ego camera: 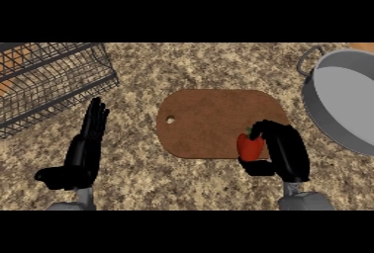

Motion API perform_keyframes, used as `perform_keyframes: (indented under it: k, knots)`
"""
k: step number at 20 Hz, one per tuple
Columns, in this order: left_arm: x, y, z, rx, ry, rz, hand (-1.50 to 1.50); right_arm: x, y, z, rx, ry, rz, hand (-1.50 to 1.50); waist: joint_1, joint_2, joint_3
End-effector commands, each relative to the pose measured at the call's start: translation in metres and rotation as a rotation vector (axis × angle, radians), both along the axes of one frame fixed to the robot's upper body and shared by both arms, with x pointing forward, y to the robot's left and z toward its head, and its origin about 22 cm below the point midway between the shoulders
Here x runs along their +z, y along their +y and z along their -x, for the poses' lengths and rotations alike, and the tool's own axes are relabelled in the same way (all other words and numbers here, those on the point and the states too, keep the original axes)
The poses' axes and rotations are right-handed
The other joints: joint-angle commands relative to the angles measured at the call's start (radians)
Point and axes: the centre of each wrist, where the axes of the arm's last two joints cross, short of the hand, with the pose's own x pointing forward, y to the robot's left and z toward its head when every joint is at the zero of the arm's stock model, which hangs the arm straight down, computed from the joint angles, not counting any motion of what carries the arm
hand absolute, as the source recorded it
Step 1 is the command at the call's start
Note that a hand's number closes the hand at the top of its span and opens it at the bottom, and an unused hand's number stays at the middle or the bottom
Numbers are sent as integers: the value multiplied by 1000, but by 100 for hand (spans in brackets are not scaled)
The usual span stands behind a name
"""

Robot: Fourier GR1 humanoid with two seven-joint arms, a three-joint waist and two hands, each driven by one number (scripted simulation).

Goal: Pick the bell pepper from the cutting board and place it in the pot

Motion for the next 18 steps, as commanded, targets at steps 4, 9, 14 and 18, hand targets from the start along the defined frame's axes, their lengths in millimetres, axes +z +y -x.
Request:
perform_keyframes:
  k: [4,9,14,18]
  knots:
    - [6,-3,-2,-28,-28,-6,0,16,-53,-44,-637,96,-76,150,44,33,-3]
    - [8,-12,-4,-90,-27,-13,0,84,-69,-96,-938,-51,-36,150,110,27,-4]
    - [7,-25,-10,-131,-32,-10,0,138,-78,-137,-1187,-117,93,150,137,36,-4]
    - [17,-34,-16,-140,-34,2,0,157,-75,-162,-1355,-110,162,150,137,33,1]
